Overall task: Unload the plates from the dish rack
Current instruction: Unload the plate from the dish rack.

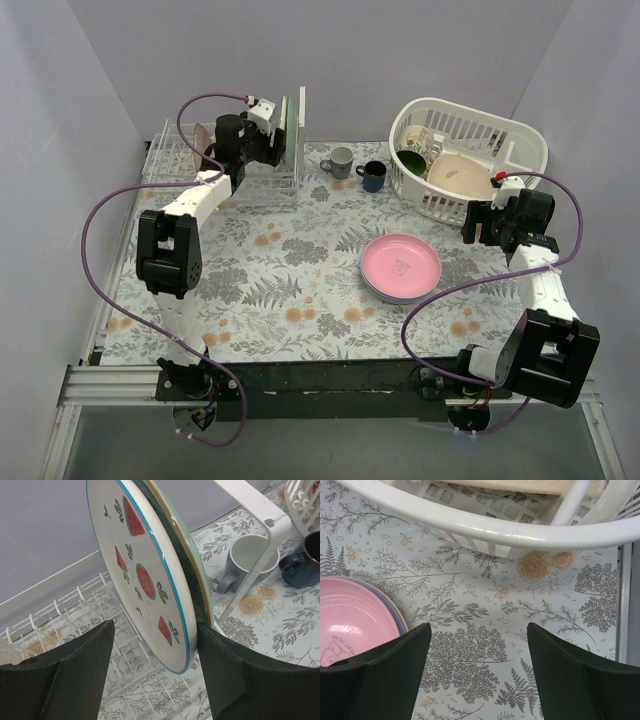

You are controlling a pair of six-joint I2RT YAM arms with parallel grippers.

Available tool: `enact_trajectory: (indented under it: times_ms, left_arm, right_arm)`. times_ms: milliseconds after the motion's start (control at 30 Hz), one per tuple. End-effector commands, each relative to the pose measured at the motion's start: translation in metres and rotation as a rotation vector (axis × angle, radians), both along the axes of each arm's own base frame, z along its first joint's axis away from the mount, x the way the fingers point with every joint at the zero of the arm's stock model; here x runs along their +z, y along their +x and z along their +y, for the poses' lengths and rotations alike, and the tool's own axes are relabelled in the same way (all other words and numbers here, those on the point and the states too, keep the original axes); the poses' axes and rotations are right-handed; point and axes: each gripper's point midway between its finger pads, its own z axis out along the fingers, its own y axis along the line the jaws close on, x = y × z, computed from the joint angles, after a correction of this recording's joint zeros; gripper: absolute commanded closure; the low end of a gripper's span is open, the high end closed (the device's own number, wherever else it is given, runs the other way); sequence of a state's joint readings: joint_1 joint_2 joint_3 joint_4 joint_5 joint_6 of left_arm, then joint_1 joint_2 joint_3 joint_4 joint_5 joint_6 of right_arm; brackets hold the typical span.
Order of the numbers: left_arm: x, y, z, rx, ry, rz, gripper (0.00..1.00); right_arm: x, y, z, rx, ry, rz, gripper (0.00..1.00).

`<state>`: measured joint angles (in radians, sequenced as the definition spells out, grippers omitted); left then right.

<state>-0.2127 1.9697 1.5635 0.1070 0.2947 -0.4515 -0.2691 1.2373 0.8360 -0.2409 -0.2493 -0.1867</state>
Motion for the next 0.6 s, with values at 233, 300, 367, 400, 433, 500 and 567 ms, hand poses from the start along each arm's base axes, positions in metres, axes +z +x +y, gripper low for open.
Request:
enact_trajectory:
  times_ms: [233, 300, 367, 400, 433, 500, 567]
  left_arm:
    - [0.024, 0.024, -0.005, 0.002, -0.012, -0.044, 0.37]
    - [0.019, 0.027, -0.008, -0.009, -0.019, -0.032, 0.39]
    - [0.015, 0.027, -0.010, -0.013, -0.030, -0.015, 0.42]
    - [0.012, 0.028, -0.011, -0.017, -0.032, -0.009, 0.44]
    - [0.011, 0.028, -0.012, -0.019, -0.036, -0.005, 0.48]
    - [0.009, 0.026, -0.014, -0.032, -0.043, 0.004, 0.52]
    - [0.007, 0.024, -0.015, -0.039, -0.044, 0.010, 0.60]
  right_arm:
    - [0.004, 0.002, -0.004, -0.006, -0.011, -0.011, 0.15]
    - [0.005, 0.003, -0.004, -0.008, -0.011, -0.014, 0.15]
    - [0.004, 0.003, -0.004, -0.007, -0.012, -0.013, 0.15]
    - [0.005, 0.003, -0.004, -0.007, -0.012, -0.013, 0.15]
    - [0.003, 0.002, -0.004, -0.007, -0.011, -0.008, 0.15]
    - [0.003, 0.002, -0.005, -0.007, -0.013, -0.009, 0.15]
    - [0.003, 0.002, -0.004, -0.006, -0.012, -0.010, 0.15]
